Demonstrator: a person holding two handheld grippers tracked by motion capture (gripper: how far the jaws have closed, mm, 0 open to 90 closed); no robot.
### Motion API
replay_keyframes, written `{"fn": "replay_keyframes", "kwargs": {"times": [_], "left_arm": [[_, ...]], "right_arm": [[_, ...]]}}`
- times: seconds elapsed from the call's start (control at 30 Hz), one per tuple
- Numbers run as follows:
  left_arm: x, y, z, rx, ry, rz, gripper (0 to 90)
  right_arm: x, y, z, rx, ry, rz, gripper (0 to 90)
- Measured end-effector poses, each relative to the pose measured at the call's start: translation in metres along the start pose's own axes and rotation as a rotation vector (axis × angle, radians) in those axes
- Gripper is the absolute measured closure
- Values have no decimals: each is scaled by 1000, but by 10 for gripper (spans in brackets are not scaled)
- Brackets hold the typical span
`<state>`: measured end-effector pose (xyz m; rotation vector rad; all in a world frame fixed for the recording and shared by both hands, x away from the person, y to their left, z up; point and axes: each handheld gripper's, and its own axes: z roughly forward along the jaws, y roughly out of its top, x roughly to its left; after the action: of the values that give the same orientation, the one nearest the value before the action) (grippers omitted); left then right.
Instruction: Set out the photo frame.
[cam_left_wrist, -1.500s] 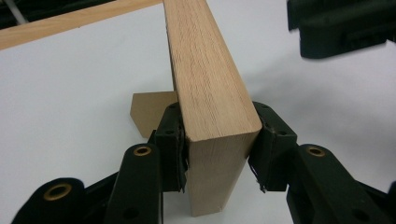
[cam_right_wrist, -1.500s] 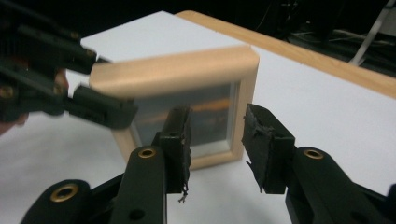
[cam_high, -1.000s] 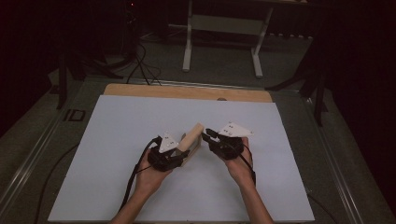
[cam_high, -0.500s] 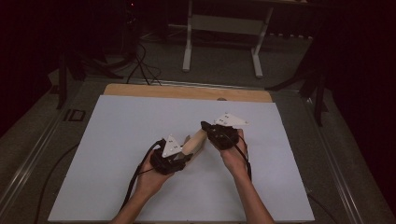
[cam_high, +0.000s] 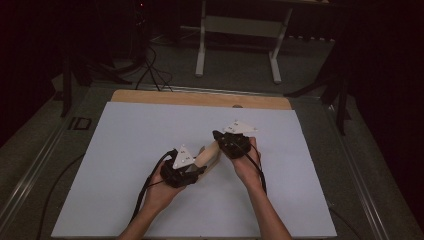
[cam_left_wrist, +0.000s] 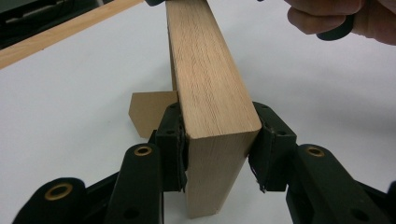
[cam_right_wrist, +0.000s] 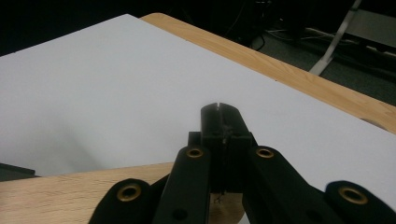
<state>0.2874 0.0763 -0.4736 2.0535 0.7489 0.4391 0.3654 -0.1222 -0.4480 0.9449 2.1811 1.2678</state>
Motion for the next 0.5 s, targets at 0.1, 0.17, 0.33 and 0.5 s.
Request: {"fn": "replay_keyframes", "kwargs": {"times": [0.1, 0.17, 0.33, 0.5], "left_arm": [[0, 0, 0, 1, 2, -2, 602], [1, 0, -1, 0, 4, -9, 602], [7, -3, -4, -2, 14, -32, 598], [8, -3, -5, -2, 21, -38, 594]], "right_arm": [[1, 0, 0, 4, -6, -6, 899], [2, 1, 1, 9, -14, -20, 899], [2, 1, 1, 20, -19, -15, 899], [3, 1, -1, 29, -22, -12, 899]]}}
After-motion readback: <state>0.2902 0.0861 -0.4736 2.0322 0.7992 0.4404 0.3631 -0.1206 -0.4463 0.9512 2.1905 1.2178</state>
